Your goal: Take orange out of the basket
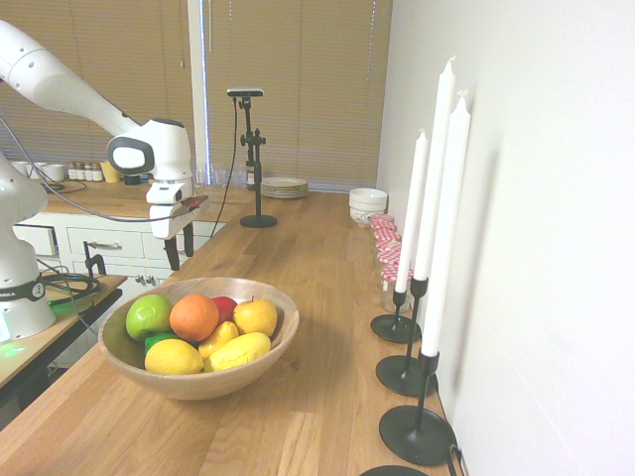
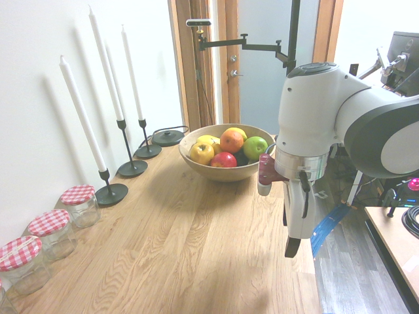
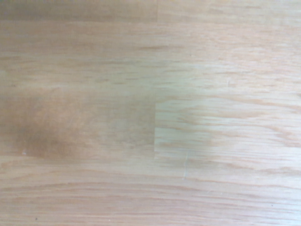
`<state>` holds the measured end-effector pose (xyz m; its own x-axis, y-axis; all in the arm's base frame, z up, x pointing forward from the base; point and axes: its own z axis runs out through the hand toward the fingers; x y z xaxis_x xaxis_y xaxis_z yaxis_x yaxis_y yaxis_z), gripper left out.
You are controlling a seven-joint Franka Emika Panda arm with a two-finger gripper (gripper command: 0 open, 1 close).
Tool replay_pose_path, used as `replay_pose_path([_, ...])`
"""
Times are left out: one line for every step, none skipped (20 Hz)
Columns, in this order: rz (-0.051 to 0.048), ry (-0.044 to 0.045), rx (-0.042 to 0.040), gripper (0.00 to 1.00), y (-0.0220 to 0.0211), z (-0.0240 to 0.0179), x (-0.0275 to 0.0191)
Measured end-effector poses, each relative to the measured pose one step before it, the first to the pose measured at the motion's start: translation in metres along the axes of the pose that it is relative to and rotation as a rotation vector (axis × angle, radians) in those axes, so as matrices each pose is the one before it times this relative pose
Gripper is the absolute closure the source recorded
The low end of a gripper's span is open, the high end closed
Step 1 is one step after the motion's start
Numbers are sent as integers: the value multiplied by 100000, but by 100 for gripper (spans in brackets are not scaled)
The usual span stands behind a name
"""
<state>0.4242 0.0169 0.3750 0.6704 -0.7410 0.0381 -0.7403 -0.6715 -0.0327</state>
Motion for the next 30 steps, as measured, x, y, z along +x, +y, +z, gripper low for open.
replay_pose_path([-1,-86,-97,0,6,27,-5])
replay_pose_path([0,-216,-250,0,25,26,-22])
replay_pose_path([38,111,146,0,-36,-79,48])
replay_pose_path([271,361,487,0,-95,-267,177])
replay_pose_path([416,471,643,0,-142,-496,346])
replay_pose_path([713,532,656,0,-116,-671,527])
replay_pose_path([1013,617,756,0,-103,-838,702])
replay_pose_path([1278,447,740,0,-51,-919,854])
replay_pose_path([1255,373,741,0,-30,-971,992])
replay_pose_path([1239,246,594,0,39,-1018,1163])
replay_pose_path([1447,231,599,0,132,-945,1315])
replay_pose_path([1420,295,600,0,234,-890,1452])
replay_pose_path([1551,628,668,0,287,-845,1586])
replay_pose_path([1916,752,618,0,390,-739,1672])
replay_pose_path([2298,878,748,0,437,-814,1786])
replay_pose_path([1867,754,579,0,467,-833,1833])
replay_pose_path([1844,664,461,0,422,-784,1659])
replay_pose_path([2009,469,380,0,484,-772,1727])
replay_pose_path([1985,410,500,0,492,-779,1756])
replay_pose_path([1710,88,281,0,449,-661,1677])
replay_pose_path([1832,168,281,0,407,-428,1502])
replay_pose_path([1758,-203,-118,0,480,-167,1486])
replay_pose_path([1385,-403,-259,0,482,77,1451])
replay_pose_path([1418,-259,-392,0,437,232,1407])
replay_pose_path([1448,-76,-511,0,470,263,1509])
replay_pose_path([1066,-191,-527,0,439,176,1589])
replay_pose_path([1027,-226,-646,0,294,117,1555])
replay_pose_path([1019,-109,-289,0,254,-30,1579])
replay_pose_path([876,-271,-317,0,124,-69,1376])
replay_pose_path([1081,-560,-117,0,16,-33,1214])
